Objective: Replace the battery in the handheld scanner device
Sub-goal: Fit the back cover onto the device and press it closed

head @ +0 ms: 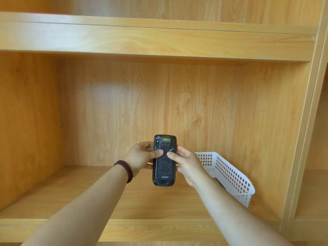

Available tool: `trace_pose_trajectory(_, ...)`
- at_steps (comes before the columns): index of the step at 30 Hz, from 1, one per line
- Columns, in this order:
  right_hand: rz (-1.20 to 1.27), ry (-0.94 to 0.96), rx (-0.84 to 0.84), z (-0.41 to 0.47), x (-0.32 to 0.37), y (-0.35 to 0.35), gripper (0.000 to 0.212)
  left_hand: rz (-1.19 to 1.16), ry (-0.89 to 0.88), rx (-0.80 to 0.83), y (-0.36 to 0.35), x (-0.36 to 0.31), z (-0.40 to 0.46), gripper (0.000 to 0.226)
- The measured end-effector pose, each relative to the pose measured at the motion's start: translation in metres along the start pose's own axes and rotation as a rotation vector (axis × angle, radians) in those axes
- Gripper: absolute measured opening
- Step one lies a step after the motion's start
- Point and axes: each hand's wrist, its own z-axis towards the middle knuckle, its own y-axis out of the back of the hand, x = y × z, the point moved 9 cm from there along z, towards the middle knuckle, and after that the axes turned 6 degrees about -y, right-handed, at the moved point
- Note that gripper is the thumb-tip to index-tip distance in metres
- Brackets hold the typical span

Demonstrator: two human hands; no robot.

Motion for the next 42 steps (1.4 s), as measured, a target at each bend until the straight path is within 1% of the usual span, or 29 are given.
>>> trace_pose_trajectory(2, -0.076, 0.028, -0.029, 0.0, 0.003, 0.0, 0.028, -0.021, 0.0, -0.008, 0.0, 0.0, -0.001, 0.025)
trace_pose_trajectory(3, -0.112, 0.04, -0.05, -0.001, 0.006, 0.0, 0.035, -0.028, -0.001, -0.009, 0.0, 0.0, -0.001, 0.025)
trace_pose_trajectory(5, -0.219, 0.069, -0.097, -0.003, 0.011, 0.005, 0.06, -0.037, -0.005, -0.01, 0.0, -0.002, -0.002, 0.026)
trace_pose_trajectory(6, -0.284, 0.1, -0.109, -0.005, 0.016, 0.008, 0.06, -0.038, -0.007, -0.011, 0.001, -0.002, -0.002, 0.027)
trace_pose_trajectory(9, -0.434, 0.197, -0.065, -0.013, 0.029, 0.006, 0.037, -0.037, -0.011, -0.021, 0.003, -0.004, -0.003, 0.026)
trace_pose_trajectory(12, -0.532, 0.217, -0.054, -0.017, 0.036, 0.002, 0.026, -0.041, -0.02, -0.016, 0.004, -0.007, -0.004, 0.027)
trace_pose_trajectory(18, -0.542, 0.199, -0.064, -0.016, 0.041, 0.003, 0.022, -0.055, 0.008, 0.003, 0.004, -0.004, -0.004, 0.032)
trace_pose_trajectory(23, -0.546, 0.166, -0.047, -0.014, 0.039, 0.004, 0.021, -0.038, -0.005, -0.016, 0.002, -0.004, -0.005, 0.028)
trace_pose_trajectory(28, -0.522, 0.128, -0.076, -0.011, 0.035, 0.01, 0.021, -0.056, 0.004, -0.038, -0.001, 0.002, -0.004, 0.029)
trace_pose_trajectory(42, -0.376, 0.082, -0.135, -0.005, 0.02, 0.019, 0.022, -0.077, 0.024, -0.057, -0.003, 0.012, 0.001, 0.029)
